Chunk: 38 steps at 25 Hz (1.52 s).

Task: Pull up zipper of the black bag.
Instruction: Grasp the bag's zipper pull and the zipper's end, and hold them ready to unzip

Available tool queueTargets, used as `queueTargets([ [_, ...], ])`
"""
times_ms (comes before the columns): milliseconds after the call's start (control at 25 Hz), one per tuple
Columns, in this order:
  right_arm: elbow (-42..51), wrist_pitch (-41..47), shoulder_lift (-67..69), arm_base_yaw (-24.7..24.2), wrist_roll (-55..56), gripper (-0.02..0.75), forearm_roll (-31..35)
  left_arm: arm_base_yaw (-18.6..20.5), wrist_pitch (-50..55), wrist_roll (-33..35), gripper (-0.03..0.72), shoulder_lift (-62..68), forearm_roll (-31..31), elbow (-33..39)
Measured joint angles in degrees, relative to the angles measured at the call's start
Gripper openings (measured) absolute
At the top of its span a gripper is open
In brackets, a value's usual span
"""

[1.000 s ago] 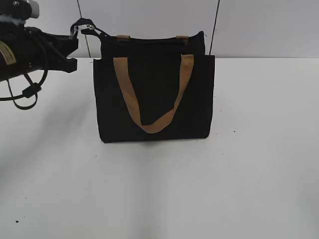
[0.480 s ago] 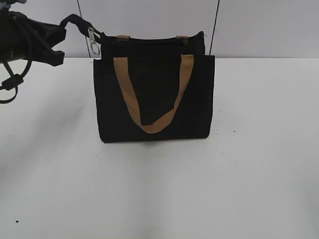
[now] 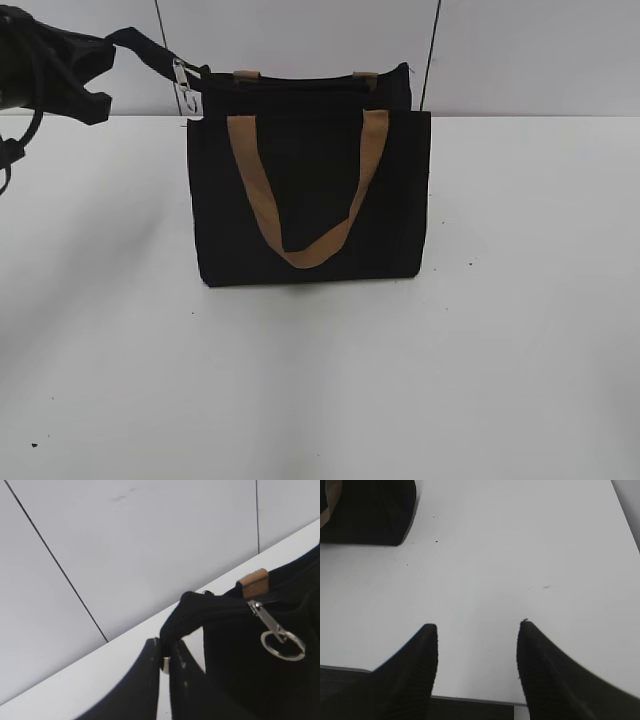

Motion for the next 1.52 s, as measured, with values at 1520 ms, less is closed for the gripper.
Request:
queueTargets([
  [1520,-14.9,-17.0,52.6,0.0,-49.6,0.393,58.1,-3.8,2.1,-0.5,0.026,-0.3,-3.1,0.0],
])
